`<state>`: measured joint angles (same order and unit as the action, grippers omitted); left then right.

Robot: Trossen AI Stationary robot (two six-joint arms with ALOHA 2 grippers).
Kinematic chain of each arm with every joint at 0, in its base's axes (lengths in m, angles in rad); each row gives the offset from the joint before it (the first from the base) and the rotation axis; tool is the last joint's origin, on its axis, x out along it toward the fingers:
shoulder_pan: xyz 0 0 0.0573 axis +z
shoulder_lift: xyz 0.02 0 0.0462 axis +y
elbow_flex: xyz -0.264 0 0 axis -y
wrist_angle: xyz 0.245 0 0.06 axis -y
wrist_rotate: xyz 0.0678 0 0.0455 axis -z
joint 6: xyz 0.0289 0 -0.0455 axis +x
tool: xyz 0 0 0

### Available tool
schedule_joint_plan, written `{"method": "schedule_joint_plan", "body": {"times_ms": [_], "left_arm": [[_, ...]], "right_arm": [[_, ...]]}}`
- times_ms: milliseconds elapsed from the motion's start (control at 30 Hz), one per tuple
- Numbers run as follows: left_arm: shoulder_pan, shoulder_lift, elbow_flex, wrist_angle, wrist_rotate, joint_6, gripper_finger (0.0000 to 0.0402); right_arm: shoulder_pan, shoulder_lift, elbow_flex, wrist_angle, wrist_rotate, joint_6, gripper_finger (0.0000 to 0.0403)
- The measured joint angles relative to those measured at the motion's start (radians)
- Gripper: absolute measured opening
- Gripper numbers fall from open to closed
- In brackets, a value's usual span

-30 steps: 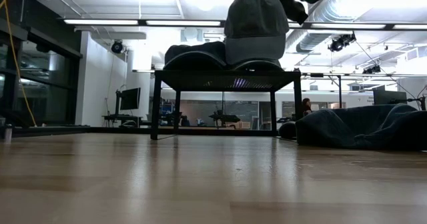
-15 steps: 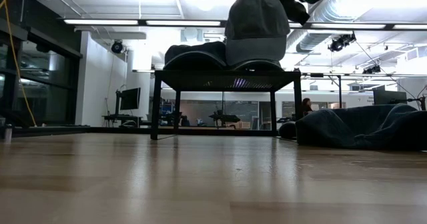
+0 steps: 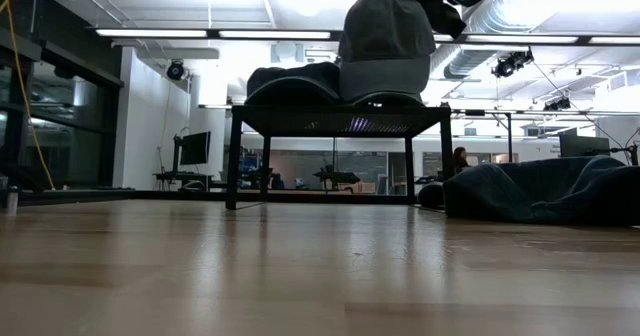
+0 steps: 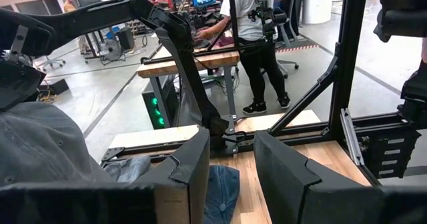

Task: Pick & Place hat
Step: Stack the bottom gray cap on top of the gray cap on the shelf

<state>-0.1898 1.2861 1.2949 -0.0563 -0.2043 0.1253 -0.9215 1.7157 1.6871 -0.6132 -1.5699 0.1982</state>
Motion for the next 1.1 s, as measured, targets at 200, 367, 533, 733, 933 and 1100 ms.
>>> {"method": "schedule_joint_plan", "body": {"times_ms": [200, 367, 533, 733, 933, 1100], "left_arm": [[0.0, 0.0, 0.0, 0.0, 0.0, 0.0, 0.0117], [0.0, 0.0, 0.0, 0.0, 0.0, 0.0, 0.0117], [0.0, 0.0, 0.0, 0.0, 0.0, 0.0, 0.0117], [0.0, 0.0, 0.0, 0.0, 0.0, 0.0, 0.0117], [0.0, 0.0, 0.0, 0.0, 0.0, 0.0, 0.0117], [0.0, 0.0, 0.0, 0.0, 0.0, 0.0, 0.0117]], "right_arm": [[0.0, 0.001, 0.0, 0.0, 0.0, 0.002, 0.0023], [0.001, 0.001, 0.0, -0.007, 0.0, 0.011, 0.0023], [0.001, 0.001, 0.0, -0.019, 0.0, 0.011, 0.0023], [0.001, 0.001, 0.0, -0.033, 0.0, 0.004, 0.0023], [-0.002, 0.002, 0.0, -0.034, 0.002, -0.021, 0.0023], [-0.008, 0.002, 0.0, -0.034, 0.047, -0.046, 0.0029]]}}
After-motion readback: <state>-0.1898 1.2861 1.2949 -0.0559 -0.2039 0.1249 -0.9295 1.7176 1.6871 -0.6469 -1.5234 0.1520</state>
